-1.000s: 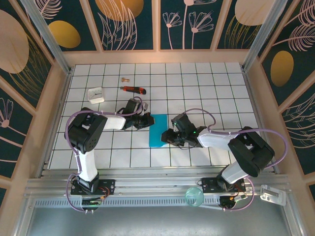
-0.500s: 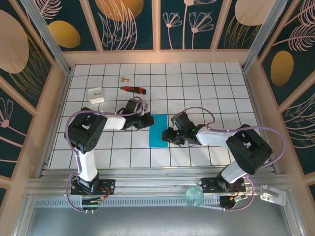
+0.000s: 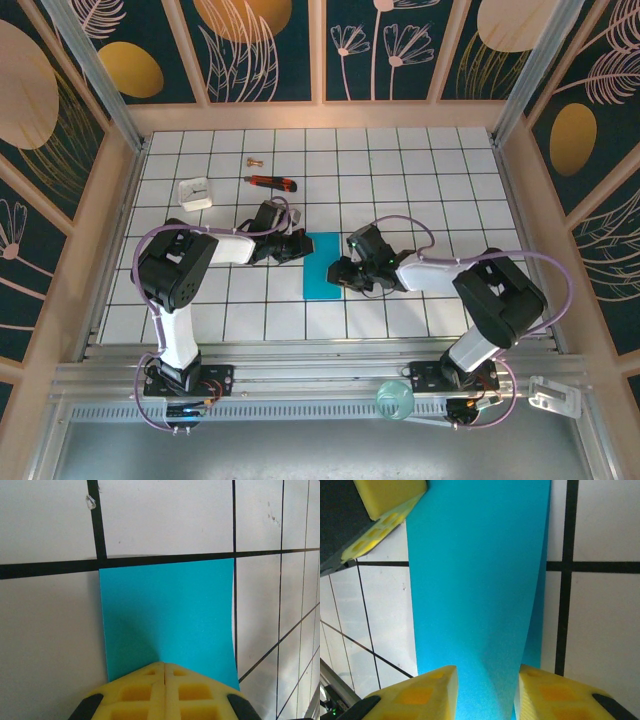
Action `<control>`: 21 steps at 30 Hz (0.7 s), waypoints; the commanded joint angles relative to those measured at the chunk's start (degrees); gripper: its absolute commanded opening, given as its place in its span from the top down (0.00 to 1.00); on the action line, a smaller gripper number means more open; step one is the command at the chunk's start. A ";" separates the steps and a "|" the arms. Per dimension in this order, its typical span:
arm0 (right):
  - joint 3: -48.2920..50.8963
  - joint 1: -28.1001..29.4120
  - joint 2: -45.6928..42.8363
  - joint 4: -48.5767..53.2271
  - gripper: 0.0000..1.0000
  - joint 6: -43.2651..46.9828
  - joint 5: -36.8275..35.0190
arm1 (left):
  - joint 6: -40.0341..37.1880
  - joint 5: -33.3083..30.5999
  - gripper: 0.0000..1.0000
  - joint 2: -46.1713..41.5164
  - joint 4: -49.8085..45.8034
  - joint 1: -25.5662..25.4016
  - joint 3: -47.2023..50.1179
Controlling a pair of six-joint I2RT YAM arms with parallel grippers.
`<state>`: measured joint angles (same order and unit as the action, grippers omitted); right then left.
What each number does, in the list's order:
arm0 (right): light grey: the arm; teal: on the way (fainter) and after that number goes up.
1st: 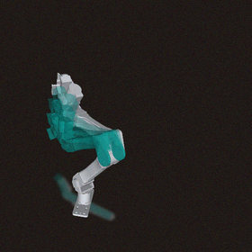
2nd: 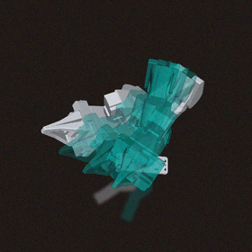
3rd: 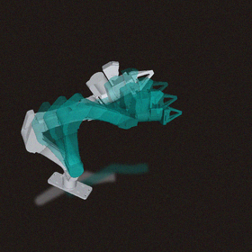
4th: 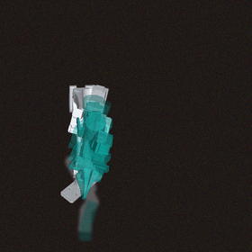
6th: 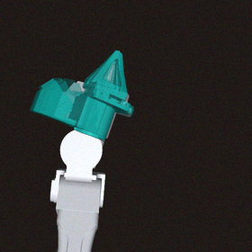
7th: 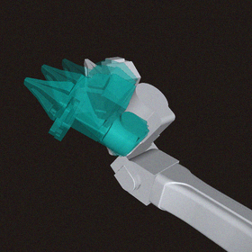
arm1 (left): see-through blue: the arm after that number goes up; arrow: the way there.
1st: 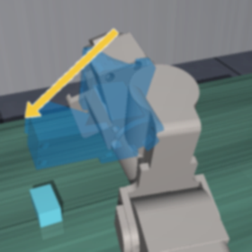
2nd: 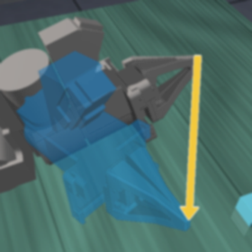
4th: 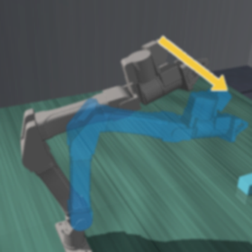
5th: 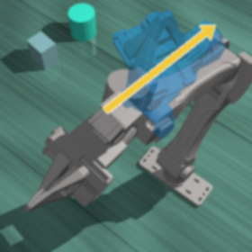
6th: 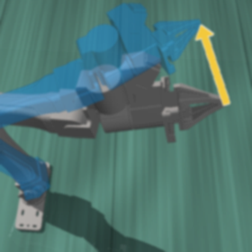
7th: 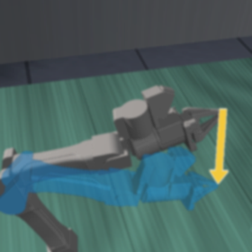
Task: Fold a paper plane with a square sheet of paper (pick it up from the middle)
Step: Fold the triangle a second time at the center of the table.
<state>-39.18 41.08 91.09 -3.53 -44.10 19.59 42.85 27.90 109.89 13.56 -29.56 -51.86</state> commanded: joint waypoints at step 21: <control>-6.08 -7.99 9.70 -9.31 0.89 -4.59 7.80 | -0.59 -0.15 1.00 2.26 -4.50 -0.22 1.23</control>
<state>-43.68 33.52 99.42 -11.53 -48.56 25.82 42.87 27.90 109.89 13.56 -29.56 -51.86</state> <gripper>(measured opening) 0.121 0.061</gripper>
